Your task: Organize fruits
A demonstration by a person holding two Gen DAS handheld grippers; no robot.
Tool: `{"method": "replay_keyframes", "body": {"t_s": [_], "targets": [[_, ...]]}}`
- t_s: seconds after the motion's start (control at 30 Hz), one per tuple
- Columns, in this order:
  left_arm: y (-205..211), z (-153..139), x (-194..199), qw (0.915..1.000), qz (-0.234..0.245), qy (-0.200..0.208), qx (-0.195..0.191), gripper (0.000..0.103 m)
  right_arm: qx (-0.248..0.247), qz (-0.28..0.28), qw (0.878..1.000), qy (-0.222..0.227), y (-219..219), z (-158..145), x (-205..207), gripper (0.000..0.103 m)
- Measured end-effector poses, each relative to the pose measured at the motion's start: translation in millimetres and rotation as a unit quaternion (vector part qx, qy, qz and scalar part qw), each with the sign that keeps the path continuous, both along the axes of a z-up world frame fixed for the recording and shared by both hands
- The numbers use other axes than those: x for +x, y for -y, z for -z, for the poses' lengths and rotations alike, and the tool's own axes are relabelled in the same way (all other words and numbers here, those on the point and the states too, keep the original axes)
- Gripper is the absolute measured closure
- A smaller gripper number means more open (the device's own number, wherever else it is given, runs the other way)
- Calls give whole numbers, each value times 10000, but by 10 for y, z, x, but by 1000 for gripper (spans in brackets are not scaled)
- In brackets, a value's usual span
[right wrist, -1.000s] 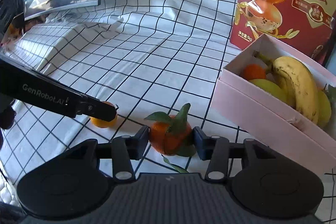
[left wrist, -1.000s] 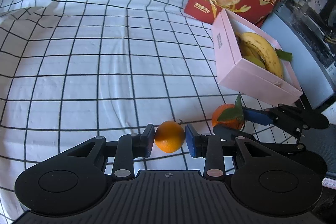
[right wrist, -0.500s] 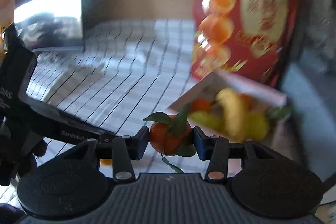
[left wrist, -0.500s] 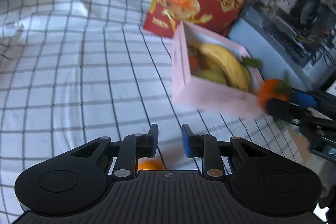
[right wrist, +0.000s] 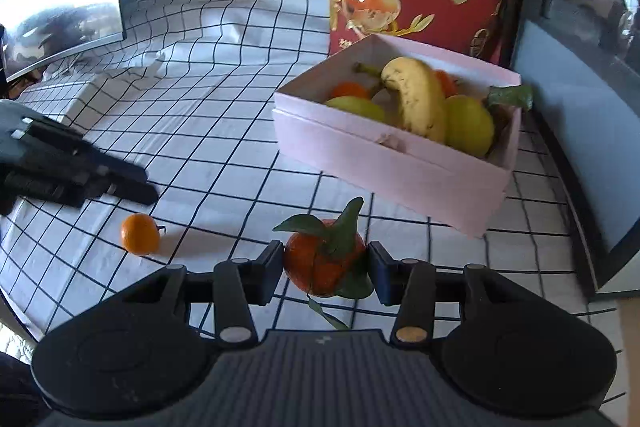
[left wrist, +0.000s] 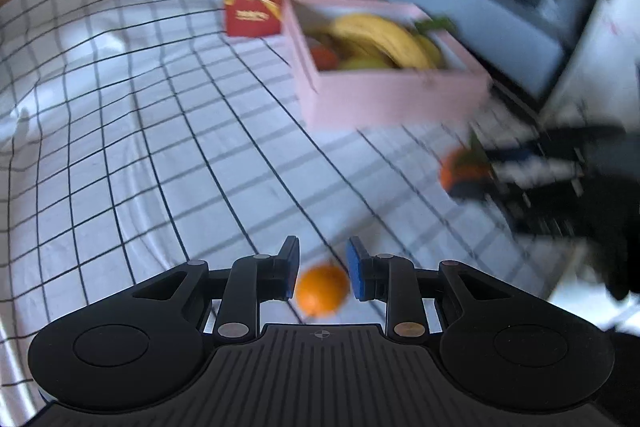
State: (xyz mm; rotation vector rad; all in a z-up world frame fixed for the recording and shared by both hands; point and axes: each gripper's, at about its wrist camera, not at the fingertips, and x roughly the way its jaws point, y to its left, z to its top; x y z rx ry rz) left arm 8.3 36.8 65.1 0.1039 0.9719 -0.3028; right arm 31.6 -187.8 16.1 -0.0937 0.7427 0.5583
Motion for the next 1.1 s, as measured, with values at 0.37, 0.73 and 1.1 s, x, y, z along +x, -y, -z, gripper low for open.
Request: {"method": "replay_keyframes", "body": {"t_s": [0.37, 0.73, 1.1], "targets": [[79, 146, 27, 9987, -82, -46, 510, 69, -91, -200, 9997, -117, -148, 90, 21, 58], [93, 271, 190, 9985, -168, -333, 401, 65, -136, -206, 9996, -157, -142, 115, 3, 58], [41, 309, 205, 9982, -109, -532, 247, 65, -120, -125, 9997, -159, -77, 121, 44, 58]]}}
